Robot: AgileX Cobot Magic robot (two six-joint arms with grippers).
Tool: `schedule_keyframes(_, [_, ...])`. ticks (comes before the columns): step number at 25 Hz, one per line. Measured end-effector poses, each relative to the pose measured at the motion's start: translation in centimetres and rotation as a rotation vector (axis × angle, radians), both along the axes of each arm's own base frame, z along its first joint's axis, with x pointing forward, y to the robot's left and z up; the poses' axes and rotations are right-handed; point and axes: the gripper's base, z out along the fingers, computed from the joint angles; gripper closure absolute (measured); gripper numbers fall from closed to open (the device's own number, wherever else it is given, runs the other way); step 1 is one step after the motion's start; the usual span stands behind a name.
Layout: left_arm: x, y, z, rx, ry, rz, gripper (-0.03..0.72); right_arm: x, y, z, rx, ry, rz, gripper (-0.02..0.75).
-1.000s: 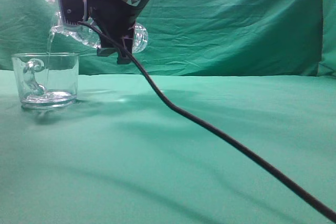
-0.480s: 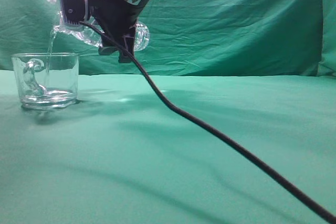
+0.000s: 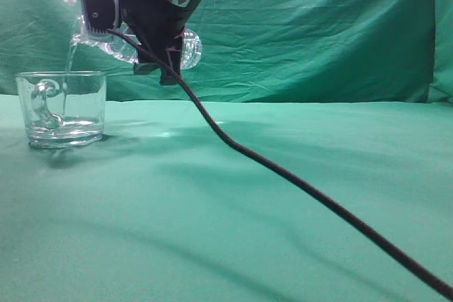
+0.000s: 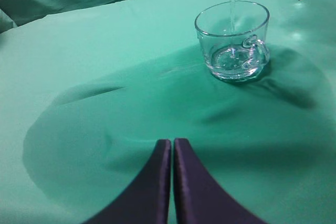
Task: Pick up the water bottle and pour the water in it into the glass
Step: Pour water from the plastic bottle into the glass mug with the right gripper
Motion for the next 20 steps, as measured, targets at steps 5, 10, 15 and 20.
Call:
schedule_keyframes(5, [0.0, 0.0, 0.0, 0.000, 0.000, 0.000, 0.688, 0.0, 0.0, 0.0, 0.042, 0.027, -0.023, 0.305])
schedule_keyframes(10, [0.0, 0.0, 0.0, 0.000, 0.000, 0.000, 0.688, 0.0, -0.1, -0.1, 0.136, 0.090, -0.074, 0.305])
schedule_keyframes(15, [0.0, 0.0, 0.0, 0.000, 0.000, 0.000, 0.688, -0.2, -0.2, -0.6, 0.425, 0.292, -0.230, 0.305])
schedule_keyframes(20, [0.0, 0.0, 0.0, 0.000, 0.000, 0.000, 0.688, -0.5, -0.5, 1.7, 0.752, 0.463, -0.371, 0.305])
